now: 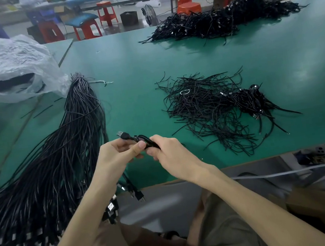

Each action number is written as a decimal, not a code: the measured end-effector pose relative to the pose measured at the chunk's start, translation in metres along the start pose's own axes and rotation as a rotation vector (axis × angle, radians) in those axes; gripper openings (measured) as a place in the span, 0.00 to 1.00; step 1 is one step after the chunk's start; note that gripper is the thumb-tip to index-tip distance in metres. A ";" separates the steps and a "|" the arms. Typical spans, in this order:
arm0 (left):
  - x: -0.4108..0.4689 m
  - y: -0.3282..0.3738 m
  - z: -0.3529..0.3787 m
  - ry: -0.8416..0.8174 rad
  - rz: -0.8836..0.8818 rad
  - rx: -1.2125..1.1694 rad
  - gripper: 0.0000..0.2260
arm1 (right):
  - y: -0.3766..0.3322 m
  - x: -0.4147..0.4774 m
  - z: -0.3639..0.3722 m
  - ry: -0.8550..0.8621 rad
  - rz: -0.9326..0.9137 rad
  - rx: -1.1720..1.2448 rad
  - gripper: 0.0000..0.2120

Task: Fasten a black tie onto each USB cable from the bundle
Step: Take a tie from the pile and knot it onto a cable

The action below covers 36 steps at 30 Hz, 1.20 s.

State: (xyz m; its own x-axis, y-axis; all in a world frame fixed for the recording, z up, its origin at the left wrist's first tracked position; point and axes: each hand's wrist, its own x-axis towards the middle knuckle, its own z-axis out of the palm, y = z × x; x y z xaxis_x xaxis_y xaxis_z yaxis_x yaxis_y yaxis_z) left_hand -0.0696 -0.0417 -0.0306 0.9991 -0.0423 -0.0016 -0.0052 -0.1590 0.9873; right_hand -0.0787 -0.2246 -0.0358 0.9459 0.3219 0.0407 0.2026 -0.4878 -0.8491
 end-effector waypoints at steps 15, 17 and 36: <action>0.027 0.003 -0.011 -0.300 0.208 0.840 0.17 | 0.002 0.007 -0.016 -0.050 -0.108 -0.532 0.10; 0.027 0.006 -0.002 -0.403 0.134 0.894 0.22 | 0.000 0.010 -0.017 -0.067 -0.130 -0.586 0.12; 0.058 -0.028 0.020 0.009 -0.073 0.045 0.19 | 0.047 0.055 -0.092 0.782 0.065 -0.534 0.23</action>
State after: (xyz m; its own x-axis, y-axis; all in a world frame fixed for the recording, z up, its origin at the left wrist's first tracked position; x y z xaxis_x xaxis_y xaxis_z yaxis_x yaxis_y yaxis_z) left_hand -0.0124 -0.0596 -0.0618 0.9972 -0.0196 -0.0719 0.0664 -0.2055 0.9764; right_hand 0.0057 -0.3045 -0.0246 0.8220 -0.2587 0.5073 0.0498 -0.8548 -0.5166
